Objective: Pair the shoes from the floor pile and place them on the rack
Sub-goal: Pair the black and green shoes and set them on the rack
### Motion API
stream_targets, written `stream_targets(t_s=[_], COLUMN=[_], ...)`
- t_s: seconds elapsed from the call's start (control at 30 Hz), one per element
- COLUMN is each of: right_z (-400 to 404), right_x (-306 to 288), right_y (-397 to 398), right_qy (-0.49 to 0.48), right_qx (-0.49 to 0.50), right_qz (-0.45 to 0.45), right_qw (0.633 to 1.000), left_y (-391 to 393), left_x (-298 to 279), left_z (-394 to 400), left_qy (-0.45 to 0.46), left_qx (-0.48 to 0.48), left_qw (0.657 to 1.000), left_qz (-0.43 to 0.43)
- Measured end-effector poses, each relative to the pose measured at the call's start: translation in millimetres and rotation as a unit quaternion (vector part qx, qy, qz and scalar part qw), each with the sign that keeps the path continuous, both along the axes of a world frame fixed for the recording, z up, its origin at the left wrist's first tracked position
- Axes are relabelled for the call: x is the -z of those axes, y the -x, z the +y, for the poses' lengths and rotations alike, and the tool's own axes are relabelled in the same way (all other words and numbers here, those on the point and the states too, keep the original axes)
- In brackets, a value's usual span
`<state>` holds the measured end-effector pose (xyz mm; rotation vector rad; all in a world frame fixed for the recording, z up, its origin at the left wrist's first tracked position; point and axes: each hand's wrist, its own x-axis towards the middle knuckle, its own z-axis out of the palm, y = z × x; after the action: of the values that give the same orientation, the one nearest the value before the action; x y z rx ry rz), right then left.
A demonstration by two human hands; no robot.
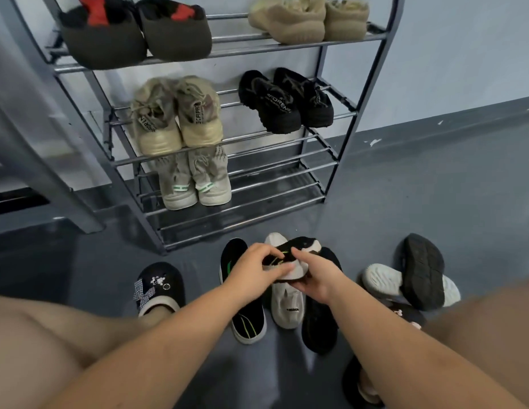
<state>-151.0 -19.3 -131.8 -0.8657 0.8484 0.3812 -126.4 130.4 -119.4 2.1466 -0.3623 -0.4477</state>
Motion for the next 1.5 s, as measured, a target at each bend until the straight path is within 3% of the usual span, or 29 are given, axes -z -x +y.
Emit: stream_targets(t_s=[0.1, 0.2, 0.27, 0.6, 0.87, 1.0, 1.13, 1.27, 1.5], right_z=[-4.1, -9.7, -13.3, -8.3, -1.0, -7.6, -16.4, -30.2, -44.0], right_x=[6.7, 10.9, 14.0, 38.9, 70.3, 88.3, 112.9, 133.9, 145.5], right_y=[8.9, 15.7, 18.3, 16.2, 3.0, 1.0, 4.6, 4.9, -0.1], right_qy=[-0.014, -0.031, -0.036, 0.019, 0.046, 0.059, 0.136, 0.174, 0.144], right_qx=[-0.012, -0.037, -0.055, -0.144, -0.141, -0.140, -0.163, -0.178, -0.228], right_qz=[-0.010, -0.027, -0.026, 0.012, 0.011, 0.027, 0.063, 0.095, 0.105], right_qw=[1.000, 0.998, 0.998, 0.989, 0.989, 0.988, 0.975, 0.964, 0.957], left_y=[-6.2, -2.3, -0.5, 2.2, -11.8, -13.9, -13.4, -14.6, -28.3], left_x=[5.9, 14.0, 21.3, 46.1, 78.2, 96.6, 124.4, 144.5, 161.2], left_z=[-4.8, -2.5, 3.1, 15.2, 32.4, 48.2, 56.7, 49.2, 45.4], left_qy=[0.047, 0.121, 0.162, 0.198, 0.192, 0.098, 0.000, -0.016, -0.007], left_qx=[-0.113, -0.169, -0.180, -0.186, -0.244, -0.288, -0.272, -0.273, -0.294], left_qw=[0.981, 0.885, 0.844, 0.825, 0.828, 0.833, 0.822, 0.807, 0.801], left_qz=[0.151, 0.416, 0.478, 0.496, 0.468, 0.461, 0.500, 0.524, 0.522])
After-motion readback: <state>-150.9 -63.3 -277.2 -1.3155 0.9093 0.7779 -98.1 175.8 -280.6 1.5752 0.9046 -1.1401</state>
